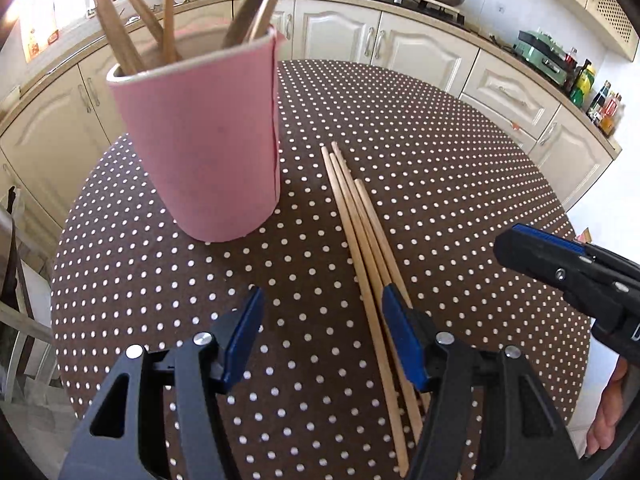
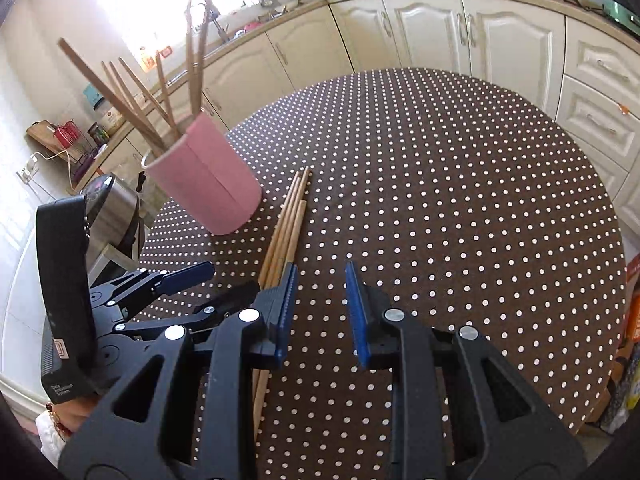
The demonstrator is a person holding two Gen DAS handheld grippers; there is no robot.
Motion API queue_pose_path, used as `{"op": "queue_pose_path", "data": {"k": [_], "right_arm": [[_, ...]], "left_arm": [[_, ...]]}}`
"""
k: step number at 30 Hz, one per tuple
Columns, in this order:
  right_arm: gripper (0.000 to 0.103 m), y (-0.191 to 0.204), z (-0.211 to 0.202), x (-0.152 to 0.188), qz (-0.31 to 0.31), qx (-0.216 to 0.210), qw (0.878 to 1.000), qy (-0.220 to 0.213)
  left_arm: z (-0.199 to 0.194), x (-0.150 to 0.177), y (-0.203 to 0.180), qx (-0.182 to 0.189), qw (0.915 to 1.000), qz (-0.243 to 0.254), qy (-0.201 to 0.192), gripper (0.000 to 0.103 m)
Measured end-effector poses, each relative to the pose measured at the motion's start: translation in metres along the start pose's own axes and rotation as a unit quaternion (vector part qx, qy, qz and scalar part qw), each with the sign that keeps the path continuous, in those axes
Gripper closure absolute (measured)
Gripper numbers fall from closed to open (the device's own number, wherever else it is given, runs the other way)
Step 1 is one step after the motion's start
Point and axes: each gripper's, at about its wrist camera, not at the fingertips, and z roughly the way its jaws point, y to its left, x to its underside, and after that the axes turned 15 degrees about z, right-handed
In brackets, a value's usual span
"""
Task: Organize utensils
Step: 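Move both open grippers back down to the remaining chopsticks, then close the left gripper on a chopstick while the right gripper grasps another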
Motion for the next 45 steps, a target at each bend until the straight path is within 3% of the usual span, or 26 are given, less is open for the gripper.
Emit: {"op": "queue_pose_path", "data": {"k": [13,25,36,45], "right_arm": [[0.077,0.012,0.034,-0.009,-0.009,0.016,0.999,0.031],[0.077,0.049,0.078,-0.010,-0.037,0.056,0.995,0.080],[0.078,0.080,0.102,-0.007,-0.083,0.128,0.984,0.092],[0.086,0.089,0.105,0.000,-0.119,0.135,0.975,0.131]], "left_arm": [[0.018,-0.019,-0.001,-0.013,0.9998,0.013,0.008,0.042],[0.009,-0.006,0.009,-0.018,0.9996,0.014,0.013,0.042],[-0.002,0.013,0.030,-0.005,1.0000,0.005,0.007,0.042],[0.008,-0.005,0.031,0.003,0.9999,0.005,0.009,0.042]]}}
